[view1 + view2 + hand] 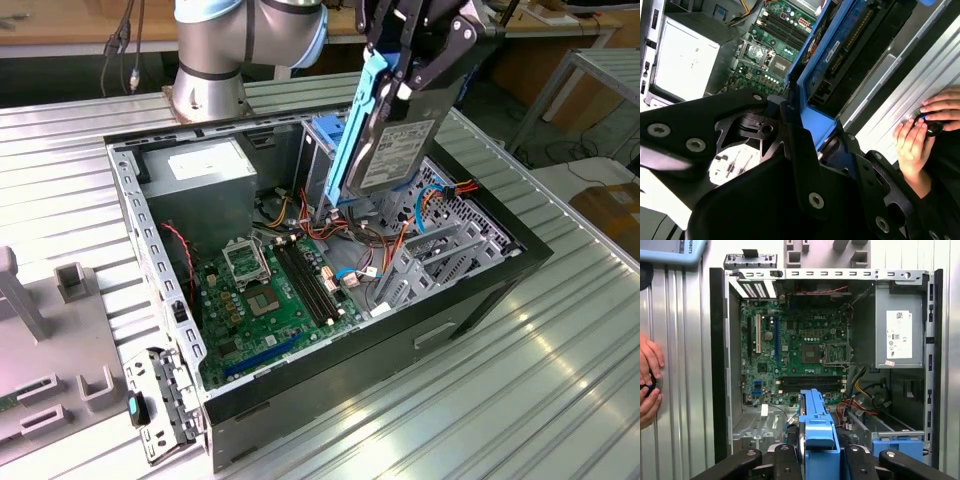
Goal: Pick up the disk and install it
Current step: 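Insert the disk into the insertion slot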
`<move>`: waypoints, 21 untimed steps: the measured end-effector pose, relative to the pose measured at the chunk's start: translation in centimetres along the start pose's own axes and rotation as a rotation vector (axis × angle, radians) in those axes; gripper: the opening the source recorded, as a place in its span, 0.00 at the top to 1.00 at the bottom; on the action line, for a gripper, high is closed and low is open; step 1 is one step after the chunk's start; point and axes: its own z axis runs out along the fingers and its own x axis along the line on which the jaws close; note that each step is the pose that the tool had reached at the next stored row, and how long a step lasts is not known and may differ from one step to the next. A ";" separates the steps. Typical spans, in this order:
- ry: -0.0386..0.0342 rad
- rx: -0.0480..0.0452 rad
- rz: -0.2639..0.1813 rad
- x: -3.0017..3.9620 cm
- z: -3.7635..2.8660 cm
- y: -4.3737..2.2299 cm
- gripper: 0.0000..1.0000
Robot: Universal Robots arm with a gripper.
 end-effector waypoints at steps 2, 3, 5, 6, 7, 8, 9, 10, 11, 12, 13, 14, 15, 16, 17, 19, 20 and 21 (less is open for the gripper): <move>-0.0001 0.0000 0.001 0.45 0.06 -0.08 0.63; 0.0000 0.0000 0.001 0.81 0.11 -0.17 0.63; -0.0001 0.0000 0.002 1.37 0.21 -0.34 0.63; -0.0001 0.0001 0.002 1.56 0.25 -0.40 0.63; -0.0001 0.0001 0.002 2.14 0.37 -0.62 0.63; 0.0000 0.0000 0.003 2.60 0.42 -0.75 0.63; -0.0001 0.0001 0.003 2.88 0.46 -0.90 0.63; -0.0002 0.0001 0.003 2.98 0.52 -1.35 0.63; 0.0000 0.0001 0.003 3.06 0.64 -2.28 0.63; 0.0000 0.0001 0.003 3.09 0.70 -2.70 0.63; -0.0001 0.0001 0.003 3.12 0.75 -2.94 0.63; 0.0000 0.0001 0.003 3.17 0.81 -3.22 0.63; 0.0001 0.0001 0.003 3.23 0.88 -3.50 0.63; 0.0000 0.0001 0.003 3.42 1.03 -3.78 0.63; 0.0000 0.0001 0.003 3.60 1.14 -3.89 0.63; 0.0000 0.0001 0.004 3.97 1.34 -4.12 0.63; 0.0000 0.0002 0.005 4.33 1.56 -4.40 0.63; 0.0000 0.0002 0.005 4.43 1.63 -4.54 0.63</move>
